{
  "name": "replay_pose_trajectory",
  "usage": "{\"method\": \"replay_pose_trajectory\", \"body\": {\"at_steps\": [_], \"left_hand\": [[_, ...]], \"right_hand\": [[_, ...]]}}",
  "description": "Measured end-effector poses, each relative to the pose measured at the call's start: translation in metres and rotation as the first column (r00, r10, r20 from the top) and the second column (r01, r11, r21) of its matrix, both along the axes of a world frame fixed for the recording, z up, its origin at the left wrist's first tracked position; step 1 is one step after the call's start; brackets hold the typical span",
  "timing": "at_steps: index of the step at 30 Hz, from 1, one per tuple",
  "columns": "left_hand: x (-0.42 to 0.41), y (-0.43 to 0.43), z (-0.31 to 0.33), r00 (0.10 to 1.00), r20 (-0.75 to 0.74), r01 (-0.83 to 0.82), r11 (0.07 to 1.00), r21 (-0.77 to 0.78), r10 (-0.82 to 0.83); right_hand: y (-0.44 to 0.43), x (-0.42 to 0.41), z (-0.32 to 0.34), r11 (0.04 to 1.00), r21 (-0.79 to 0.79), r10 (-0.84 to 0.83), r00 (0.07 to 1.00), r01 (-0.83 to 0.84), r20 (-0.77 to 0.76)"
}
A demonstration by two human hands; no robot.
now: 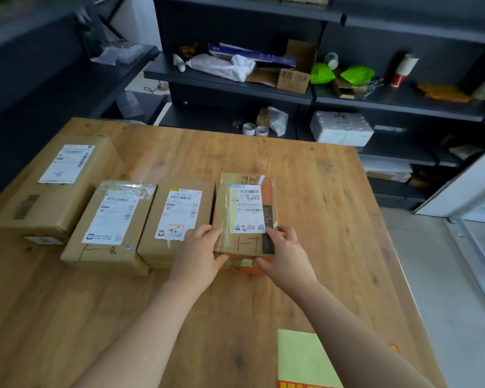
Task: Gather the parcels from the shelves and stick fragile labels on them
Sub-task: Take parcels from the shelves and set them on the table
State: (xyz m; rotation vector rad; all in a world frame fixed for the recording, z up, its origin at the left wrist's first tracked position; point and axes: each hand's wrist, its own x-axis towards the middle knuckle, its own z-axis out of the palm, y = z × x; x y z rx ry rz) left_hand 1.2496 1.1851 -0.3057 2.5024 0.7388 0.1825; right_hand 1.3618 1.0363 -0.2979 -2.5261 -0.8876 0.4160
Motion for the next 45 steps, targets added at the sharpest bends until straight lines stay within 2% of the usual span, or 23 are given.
{"method": "replay_pose_trajectory", "body": {"at_steps": [5, 10, 13, 16, 20, 29, 33, 39, 45], "left_hand": [[-0.018, -0.008, 0.018, 0.997, 0.069, -0.048, 0.991, 0.121, 0.040], [-0.063, -0.022, 0.043, 0.988, 0.097, -0.149, 0.937, 0.317, 0.124], [-0.100, -0.034, 0.059, 0.958, 0.152, -0.285, 0.884, 0.372, 0.245], [-0.145, -0.046, 0.074, 0.910, 0.188, -0.414, 0.811, 0.413, 0.369], [-0.213, -0.065, 0.093, 0.829, 0.228, -0.558, 0.723, 0.407, 0.511], [-0.374, -0.117, 0.120, 0.557, 0.314, -0.805, 0.407, 0.432, 0.768], [-0.462, -0.154, 0.132, 0.411, 0.352, -0.870, 0.246, 0.428, 0.841], [-0.603, -0.231, 0.154, 0.188, 0.379, -0.904, 0.009, 0.427, 0.906], [-0.731, -0.319, 0.173, -0.052, 0.378, -0.849, -0.240, 0.470, 0.924]], "right_hand": [[0.000, -0.004, 0.016, 0.988, -0.042, 0.156, 0.973, -0.151, 0.171], [0.006, -0.028, 0.045, 0.934, 0.037, 0.330, 0.898, -0.355, 0.290], [0.018, -0.053, 0.059, 0.869, 0.113, 0.412, 0.831, -0.482, 0.374], [0.031, -0.089, 0.073, 0.772, 0.117, 0.517, 0.724, -0.625, 0.457], [0.043, -0.148, 0.089, 0.645, 0.155, 0.589, 0.616, -0.748, 0.524], [0.055, -0.303, 0.127, 0.310, 0.179, 0.715, 0.353, -0.934, 0.603], [0.057, -0.398, 0.135, 0.111, 0.241, 0.764, 0.238, -0.964, 0.600], [0.022, -0.566, 0.151, -0.154, 0.322, 0.766, 0.093, -0.934, 0.636], [-0.032, -0.722, 0.167, -0.387, 0.377, 0.784, -0.085, -0.841, 0.615]]}}
